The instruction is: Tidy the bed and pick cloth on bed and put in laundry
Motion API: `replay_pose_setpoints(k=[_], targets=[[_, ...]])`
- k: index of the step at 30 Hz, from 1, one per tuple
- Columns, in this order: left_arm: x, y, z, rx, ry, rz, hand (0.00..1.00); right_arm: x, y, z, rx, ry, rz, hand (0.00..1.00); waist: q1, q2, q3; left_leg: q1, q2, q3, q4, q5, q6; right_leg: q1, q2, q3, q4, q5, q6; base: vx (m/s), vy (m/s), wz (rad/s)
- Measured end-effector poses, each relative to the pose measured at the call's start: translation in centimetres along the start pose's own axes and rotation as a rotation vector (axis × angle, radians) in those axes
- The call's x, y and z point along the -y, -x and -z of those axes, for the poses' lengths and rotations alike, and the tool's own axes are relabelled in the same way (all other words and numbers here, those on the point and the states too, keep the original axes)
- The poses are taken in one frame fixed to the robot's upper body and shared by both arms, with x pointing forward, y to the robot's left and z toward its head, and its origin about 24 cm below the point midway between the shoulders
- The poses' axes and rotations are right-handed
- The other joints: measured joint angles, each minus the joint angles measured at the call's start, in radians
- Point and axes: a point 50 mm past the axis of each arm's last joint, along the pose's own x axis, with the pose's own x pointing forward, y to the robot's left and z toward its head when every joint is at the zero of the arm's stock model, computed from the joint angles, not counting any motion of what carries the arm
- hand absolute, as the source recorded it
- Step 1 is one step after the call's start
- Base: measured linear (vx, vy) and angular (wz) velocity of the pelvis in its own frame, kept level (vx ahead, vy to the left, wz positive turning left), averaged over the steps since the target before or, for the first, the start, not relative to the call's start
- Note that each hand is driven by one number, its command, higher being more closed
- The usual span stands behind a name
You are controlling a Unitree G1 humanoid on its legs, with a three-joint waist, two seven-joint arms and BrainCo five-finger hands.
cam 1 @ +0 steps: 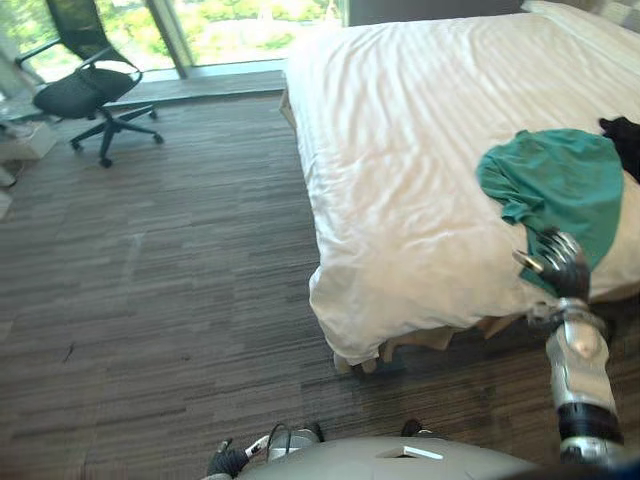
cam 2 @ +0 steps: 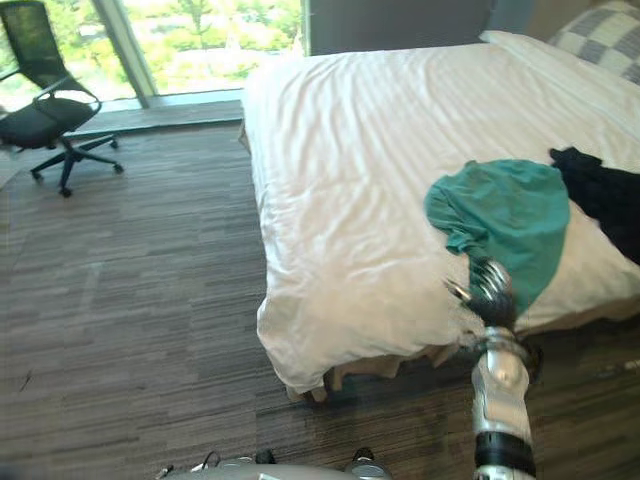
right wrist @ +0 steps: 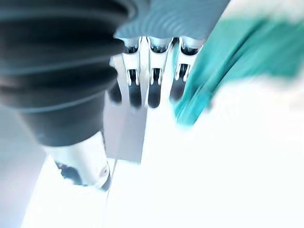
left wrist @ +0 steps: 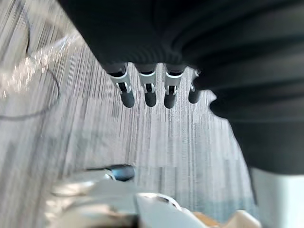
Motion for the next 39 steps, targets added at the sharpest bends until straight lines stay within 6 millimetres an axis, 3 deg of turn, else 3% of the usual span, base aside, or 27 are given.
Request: replay_pose_setpoints(k=[3, 4, 6, 8, 14, 16, 18, 23, 26, 29, 32, 36, 39], targets=[[0.2, -0.1, -1.5, 0.074, 0.058, 0.015, 0.0, -3.2, -3.9, -2.1, 0.023, -0.02, -0.165, 1.0, 0.041, -0.027, 0.024, -0.017, -0.009, -0.052, 0.0, 0.019, 0.005, 0.018, 0.002, -0.053, 0.003, -0.004, -0.004, 0.05, -0.01, 0.54], [0.5, -0.1, -2.1, 0.095, 0.09, 0.03, 0.0, -4.3, -5.8, -3.3, 0.022, -0.038, -0.206, 1.0, 0.069, -0.026, 0.037, -0.018, -0.015, -0.077, 0.003, 0.023, 0.007, 0.033, -0.001, -0.072, 0.003, -0.006, -0.003, 0.02, 0.0, 0.53], [0.8, -0.1, -2.8, 0.125, 0.119, 0.043, 0.0, -5.1, -7.3, -4.8, 0.039, -0.065, -0.239, 1.0, 0.096, -0.026, 0.05, -0.035, -0.019, -0.104, 0.008, 0.033, 0.009, 0.032, -0.011, -0.089, 0.004, -0.013, 0.001, 0.0, 0.013, 0.52], [1.8, -0.4, -4.4, 0.165, 0.156, 0.092, 0.0, -6.5, -9.8, -8.6, 0.111, -0.078, -0.309, 1.0, 0.142, -0.005, 0.128, -0.062, -0.024, -0.141, 0.038, 0.035, 0.011, 0.01, -0.037, -0.12, 0.082, -0.054, 0.004, -0.04, 0.029, 0.5], [2.6, -0.6, -9.0, 0.311, 0.243, 0.203, 0.0, -7.8, -13.2, -16.7, 0.242, -0.089, -0.349, 1.0, 0.234, -0.024, 0.313, -0.208, -0.035, -0.207, 0.113, 0.043, 0.008, -0.175, -0.137, -0.163, 0.387, -0.192, -0.02, -0.08, 0.01, 0.41], [3.2, -0.6, -9.8, 0.332, 0.248, 0.239, 0.0, -7.5, -13.7, -17.7, 0.232, -0.077, -0.334, 1.0, 0.256, -0.017, 0.322, -0.281, -0.042, -0.211, 0.149, 0.043, 0.008, -0.247, -0.158, -0.162, 0.435, -0.203, -0.03, -0.06, -0.018, 0.18], [3.9, -0.5, -10.5, 0.365, 0.24, 0.267, 0.0, -7.0, -13.9, -17.9, 0.216, -0.056, -0.308, 1.0, 0.267, 0.004, 0.335, -0.329, -0.051, -0.214, 0.175, 0.043, 0.008, -0.294, -0.178, -0.161, 0.472, -0.214, -0.031, -0.07, -0.023, 0.12], [6.1, -0.3, -13.4, 0.449, 0.215, 0.345, 0.0, -3.8, -14.3, -16.2, 0.088, -0.027, -0.176, 1.0, 0.281, 0.066, 0.371, -0.472, -0.066, -0.217, 0.251, 0.044, 0.01, -0.44, -0.23, -0.157, 0.583, -0.242, -0.056, -0.11, -0.028, 0.09], [7.3, -0.3, -14.6, 0.47, 0.194, 0.378, 0.0, -3.1, -14.2, -14.2, -0.017, -0.03, -0.125, 1.0, 0.281, 0.098, 0.386, -0.529, -0.062, -0.209, 0.275, 0.047, 0.012, -0.511, -0.239, -0.138, 0.624, -0.252, -0.071, -0.12, -0.064, -0.07], [8.6, 0.1, -16.3, 0.509, 0.196, 0.418, 0.0, -3.0, -14.0, -13.5, -0.035, -0.037, -0.127, 1.0, 0.277, 0.127, 0.389, -0.57, -0.058, -0.204, 0.287, 0.051, 0.01, -0.565, -0.241, -0.124, 0.645, -0.255, -0.078, -0.08, -0.076, -0.07], [10.7, 0.8, -17.8, 0.548, 0.205, 0.483, 0.0, -3.0, -13.9, -13.5, -0.032, -0.043, -0.138, 1.0, 0.275, 0.139, 0.389, -0.584, -0.057, -0.193, 0.29, 0.052, 0.009, -0.59, -0.241, -0.107, 0.652, -0.257, -0.081, -0.04, -0.063, -0.06], [12.0, 1.4, -19.1, 0.578, 0.185, 0.524, 0.0, -3.9, -13.9, -13.5, -0.027, -0.077, -0.17, 1.0, 0.262, 0.139, 0.39, -0.606, -0.055, -0.181, 0.305, 0.049, 0.013, -0.604, -0.237, -0.103, 0.641, -0.245, -0.08, -0.01, -0.019, -0.03], [11.9, 1.2, -18.9, 0.56, 0.184, 0.506, 0.0, -6.2, -12.9, -10.0, -0.108, -0.177, -0.245, 1.0, 0.238, 0.139, 0.389, -0.604, -0.055, -0.174, 0.317, 0.038, 0.021, -0.592, -0.227, -0.093, 0.619, -0.229, -0.072, 0.03, 0.001, -0.05]])
